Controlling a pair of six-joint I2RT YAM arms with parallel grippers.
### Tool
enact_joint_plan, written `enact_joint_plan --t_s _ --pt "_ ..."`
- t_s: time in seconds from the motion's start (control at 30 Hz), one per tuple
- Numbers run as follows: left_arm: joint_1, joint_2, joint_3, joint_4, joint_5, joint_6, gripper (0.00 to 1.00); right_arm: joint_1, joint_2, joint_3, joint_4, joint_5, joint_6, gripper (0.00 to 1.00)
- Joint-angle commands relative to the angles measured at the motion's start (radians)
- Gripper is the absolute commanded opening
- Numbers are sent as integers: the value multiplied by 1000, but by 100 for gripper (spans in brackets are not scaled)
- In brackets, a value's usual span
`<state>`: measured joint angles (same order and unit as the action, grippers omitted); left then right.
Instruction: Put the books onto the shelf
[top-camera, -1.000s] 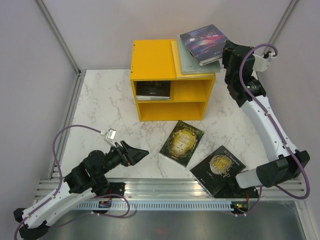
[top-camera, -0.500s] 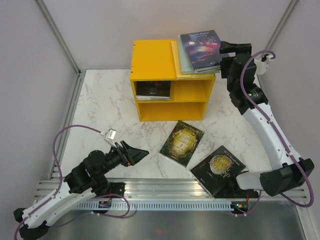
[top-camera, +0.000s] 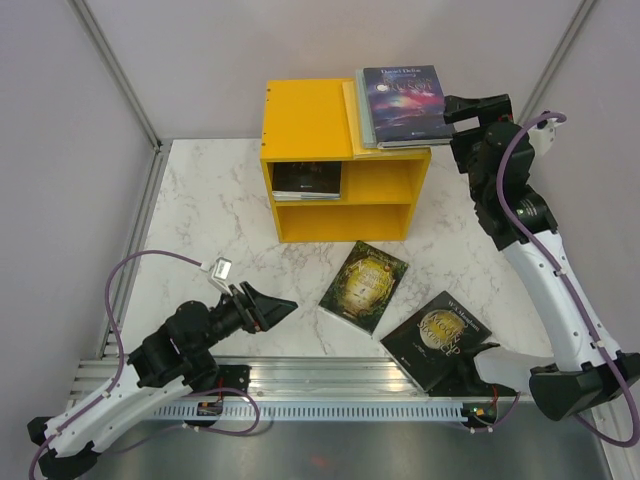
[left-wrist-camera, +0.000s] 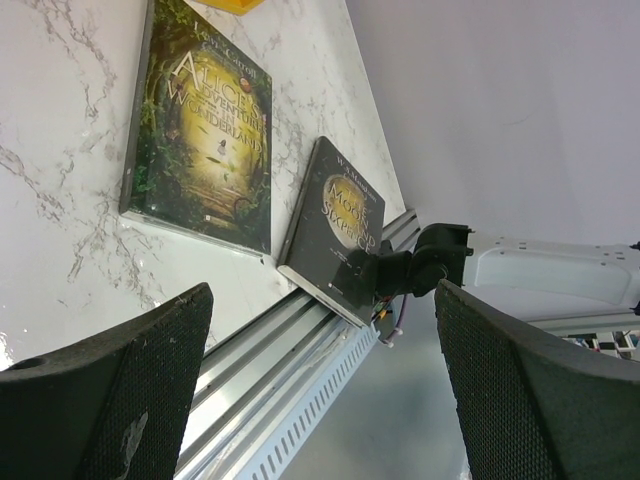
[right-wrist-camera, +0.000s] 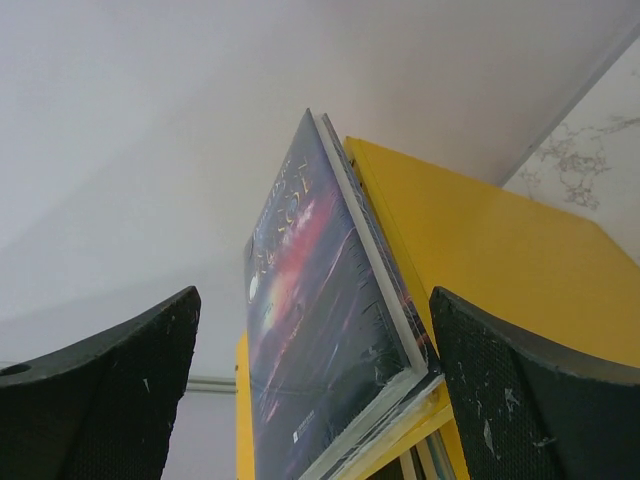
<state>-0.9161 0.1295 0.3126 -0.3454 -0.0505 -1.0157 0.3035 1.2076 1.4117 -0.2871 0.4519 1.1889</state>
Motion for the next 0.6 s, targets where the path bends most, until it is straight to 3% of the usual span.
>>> enact_joint_plan --t_s 0.0,0.2,0.33,0.5,0.57 --pt "0 -14 5 -4 -3 8 93 -26 -49 -5 0 13 -86 98" --pt "0 -16 10 -15 -15 14 93 -121 -39 15 -20 -142 -129 98" --pt "-1 -2 16 -17 -15 26 94 -149 -115 -31 -63 -119 -178 98" --pt "0 94 25 -12 -25 68 99 -149 -337 -206 -170 -53 -255 98" --pt "0 200 31 14 -19 91 100 -147 -400 -357 -190 -129 -250 98"
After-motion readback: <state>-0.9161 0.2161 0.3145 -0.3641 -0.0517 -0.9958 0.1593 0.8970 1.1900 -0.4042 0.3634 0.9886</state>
